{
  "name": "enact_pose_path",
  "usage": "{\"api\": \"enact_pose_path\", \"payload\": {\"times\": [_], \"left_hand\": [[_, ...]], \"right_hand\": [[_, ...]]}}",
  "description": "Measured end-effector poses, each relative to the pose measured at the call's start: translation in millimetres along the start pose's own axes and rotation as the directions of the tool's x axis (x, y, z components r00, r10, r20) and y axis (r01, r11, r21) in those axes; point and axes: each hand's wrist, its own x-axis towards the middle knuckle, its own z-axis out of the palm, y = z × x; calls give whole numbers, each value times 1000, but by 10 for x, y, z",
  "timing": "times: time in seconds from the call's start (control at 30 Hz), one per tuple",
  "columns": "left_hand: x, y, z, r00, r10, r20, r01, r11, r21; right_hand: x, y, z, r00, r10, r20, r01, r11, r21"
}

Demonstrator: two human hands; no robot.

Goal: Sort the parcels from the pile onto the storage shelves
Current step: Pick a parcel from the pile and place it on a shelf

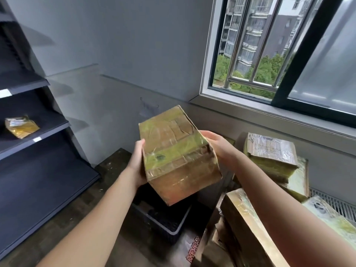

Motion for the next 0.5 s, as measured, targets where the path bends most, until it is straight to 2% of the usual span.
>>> {"api": "enact_pose_path", "payload": {"times": [0.1, 0.23, 0.33, 0.5], "left_hand": [[5, -81, 16, 999, -46, -9, 45, 998, -34], [70, -95, 38, 984, -113, -140, 110, 994, -26], [158, -115, 43, 971, -131, -201, 134, 991, -3], [149, -85, 89, 973, -95, -210, 112, 991, 67]], "right_hand": [[9, -71, 14, 997, 54, 51, -48, 994, -101], [28, -34, 24, 991, 127, 49, -126, 992, -14], [42, -19, 31, 999, 44, 15, -45, 999, 19], [63, -39, 62, 998, -50, 36, 49, 999, 21]]}}
